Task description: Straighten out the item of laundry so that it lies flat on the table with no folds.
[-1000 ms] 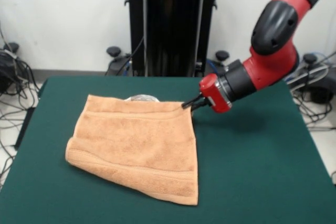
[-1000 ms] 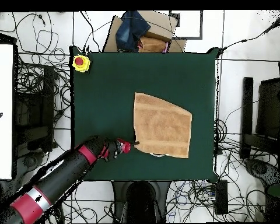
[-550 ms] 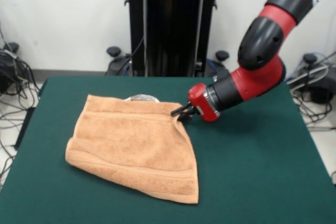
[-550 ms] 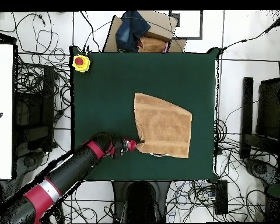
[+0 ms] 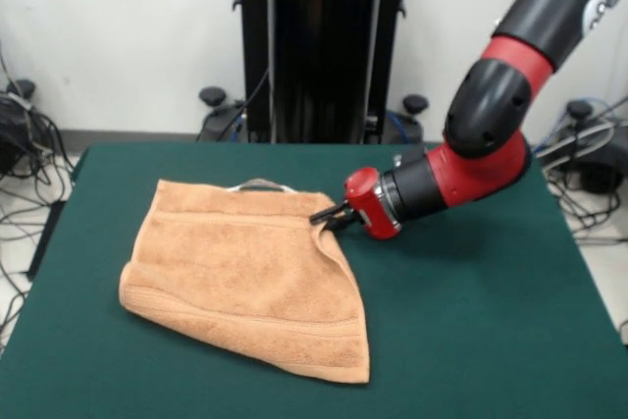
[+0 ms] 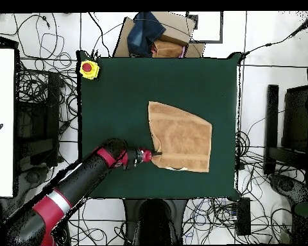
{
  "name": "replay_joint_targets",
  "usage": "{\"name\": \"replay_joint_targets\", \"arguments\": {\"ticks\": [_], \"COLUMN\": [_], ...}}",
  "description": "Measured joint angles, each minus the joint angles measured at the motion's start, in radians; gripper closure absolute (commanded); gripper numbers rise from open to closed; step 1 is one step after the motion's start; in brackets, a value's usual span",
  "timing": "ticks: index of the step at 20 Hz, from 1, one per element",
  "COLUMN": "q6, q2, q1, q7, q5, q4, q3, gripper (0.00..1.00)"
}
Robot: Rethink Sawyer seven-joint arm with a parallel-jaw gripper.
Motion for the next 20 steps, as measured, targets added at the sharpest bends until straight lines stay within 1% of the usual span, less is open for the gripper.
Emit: {"name": "replay_joint_targets", "arguments": {"ticks": [7, 11, 12, 15, 20], "q6": [0.01, 0.01, 0.01, 0.01, 0.01], "q2": [-0.025, -0.064, -0.087, -0.118, -0.148], "q1": [0.006, 0.017, 0.029, 0.047, 0.073], "q7": [0.0, 0.0, 0.0, 0.0, 0.0], "q5": [0.0, 0.0, 0.0, 0.0, 0.0], "q4": [0.008, 0.028, 0.038, 0.048, 0.052], "q3": [0.022, 0.061, 0.081, 0.113, 0.146], "gripper": [1.0, 1.0, 1.0, 1.0, 1.0]}}
